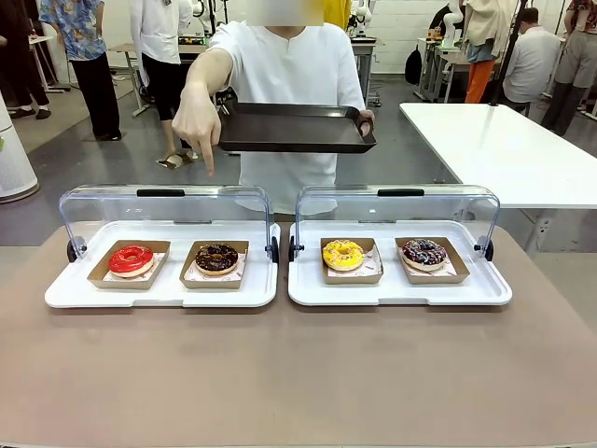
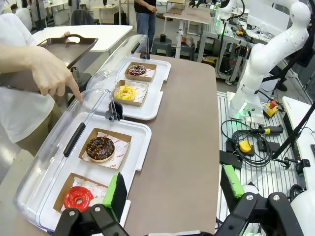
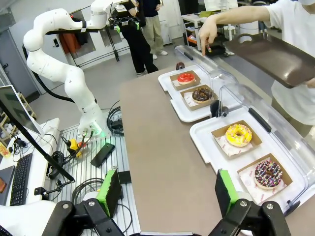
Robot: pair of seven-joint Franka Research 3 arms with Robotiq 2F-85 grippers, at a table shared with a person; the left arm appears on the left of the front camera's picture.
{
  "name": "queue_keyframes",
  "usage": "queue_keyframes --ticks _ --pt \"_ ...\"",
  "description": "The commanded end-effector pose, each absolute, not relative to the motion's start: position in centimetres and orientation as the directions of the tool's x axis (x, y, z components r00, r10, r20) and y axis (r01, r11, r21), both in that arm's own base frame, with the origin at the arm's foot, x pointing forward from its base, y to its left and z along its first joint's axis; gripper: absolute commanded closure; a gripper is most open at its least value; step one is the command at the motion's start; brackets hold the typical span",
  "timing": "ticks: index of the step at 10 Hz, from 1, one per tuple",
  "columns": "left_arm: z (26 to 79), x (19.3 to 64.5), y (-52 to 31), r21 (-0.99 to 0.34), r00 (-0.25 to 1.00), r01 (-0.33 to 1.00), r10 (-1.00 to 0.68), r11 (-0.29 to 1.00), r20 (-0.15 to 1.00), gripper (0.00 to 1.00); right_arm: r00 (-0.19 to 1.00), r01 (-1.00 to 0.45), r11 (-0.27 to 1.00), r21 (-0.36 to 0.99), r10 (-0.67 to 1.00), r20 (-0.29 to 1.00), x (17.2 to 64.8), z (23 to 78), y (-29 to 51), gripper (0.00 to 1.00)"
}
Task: Provide the desired donut to the person.
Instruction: Pick up and lift the Paper togo box containing the Donut pointed at by the person.
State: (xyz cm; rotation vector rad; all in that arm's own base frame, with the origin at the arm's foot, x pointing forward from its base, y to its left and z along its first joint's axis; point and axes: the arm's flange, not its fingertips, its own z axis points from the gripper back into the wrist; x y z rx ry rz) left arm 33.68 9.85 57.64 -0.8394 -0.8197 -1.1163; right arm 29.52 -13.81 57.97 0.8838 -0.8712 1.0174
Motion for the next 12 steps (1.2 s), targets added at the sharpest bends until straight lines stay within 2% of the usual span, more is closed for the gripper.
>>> queue_keyframes --ticks 1,9,11,12 --pt "57.8 33.7 9.9 -0.148 0.226 0.965 -0.406 0.215 0.885 0.00 0.274 -0.945 0.263 0.192 0.321 0.907 29.6 58.0 -13.8 0.00" --pt "57.6 33.7 9.8 -0.152 0.233 0.964 -0.413 0.220 0.880 0.00 0.274 -0.945 0.263 0.192 0.321 0.907 29.6 58.0 -13.8 0.00" --pt "59.6 34.9 8.2 -0.091 0.171 0.982 -0.564 0.168 0.808 0.00 0.274 -0.945 0.263 0.192 0.321 0.907 29.6 58.0 -13.8 0.00" --pt "60.6 36.1 5.8 -0.055 0.121 0.992 -0.725 0.113 0.678 0.00 0.274 -0.945 0.263 0.192 0.321 0.907 29.6 58.0 -13.8 0.00"
